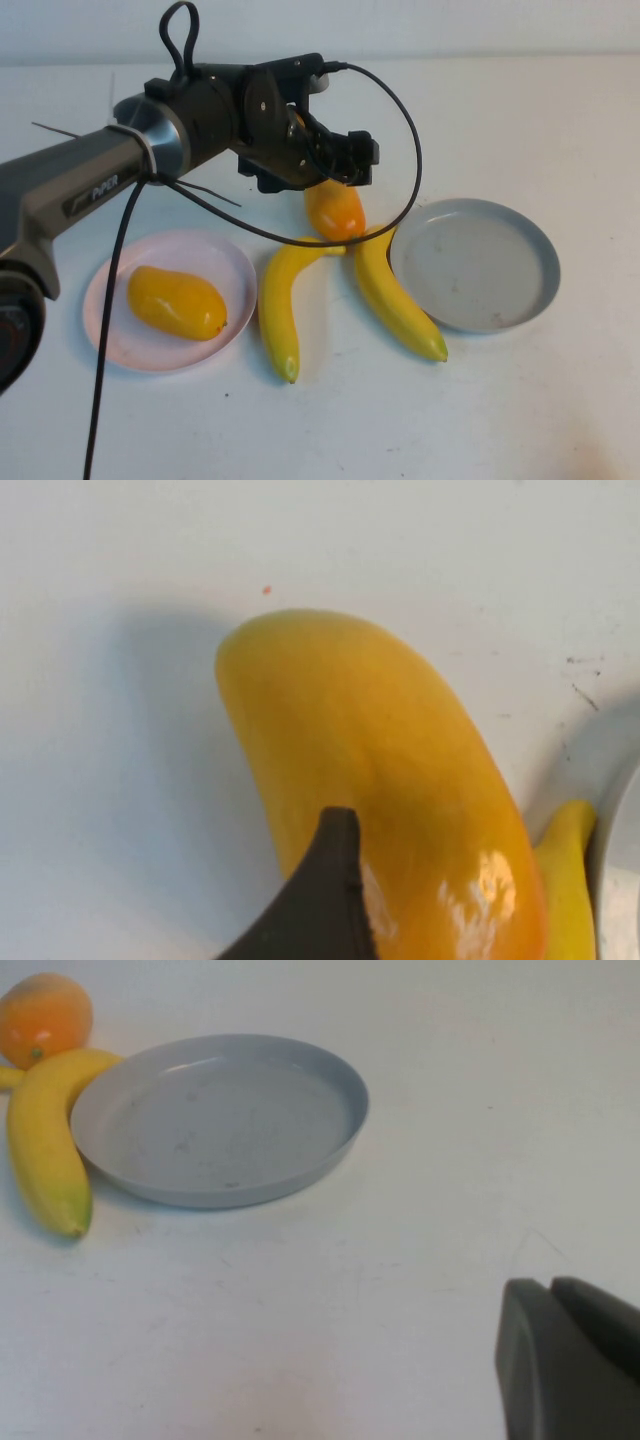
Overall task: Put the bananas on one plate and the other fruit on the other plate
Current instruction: Put one type of fruit in the left plate
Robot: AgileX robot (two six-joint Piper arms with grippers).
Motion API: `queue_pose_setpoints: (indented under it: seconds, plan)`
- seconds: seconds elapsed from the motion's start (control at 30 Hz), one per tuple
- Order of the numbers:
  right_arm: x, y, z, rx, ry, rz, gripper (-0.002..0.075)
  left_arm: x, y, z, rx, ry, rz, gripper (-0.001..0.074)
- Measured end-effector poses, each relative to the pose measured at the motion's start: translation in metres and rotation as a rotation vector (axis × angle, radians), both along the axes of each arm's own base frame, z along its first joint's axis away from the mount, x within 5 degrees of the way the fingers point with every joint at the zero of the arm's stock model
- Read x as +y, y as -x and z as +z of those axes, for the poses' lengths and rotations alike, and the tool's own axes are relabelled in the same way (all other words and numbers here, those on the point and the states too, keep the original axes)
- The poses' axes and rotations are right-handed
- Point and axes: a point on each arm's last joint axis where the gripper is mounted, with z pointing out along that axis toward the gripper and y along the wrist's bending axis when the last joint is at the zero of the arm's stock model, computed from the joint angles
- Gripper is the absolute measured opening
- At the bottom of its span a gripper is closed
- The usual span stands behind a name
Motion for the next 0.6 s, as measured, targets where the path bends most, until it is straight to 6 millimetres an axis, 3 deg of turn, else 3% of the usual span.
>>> queue_pose_setpoints:
  seconds: [0.27,0.6]
  plan:
    - [0.000,0.000,0.000,0.000,0.001,0.000,-0.0017,0.000,-0.004,-0.001,-0.047,-0.002,0.005,0.0669]
    - [0.000,0.000,0.000,0.000,0.002,0.000,-0.0017,-0.002,-0.013,-0.028,-0.011,-0.006,0.028,0.0669]
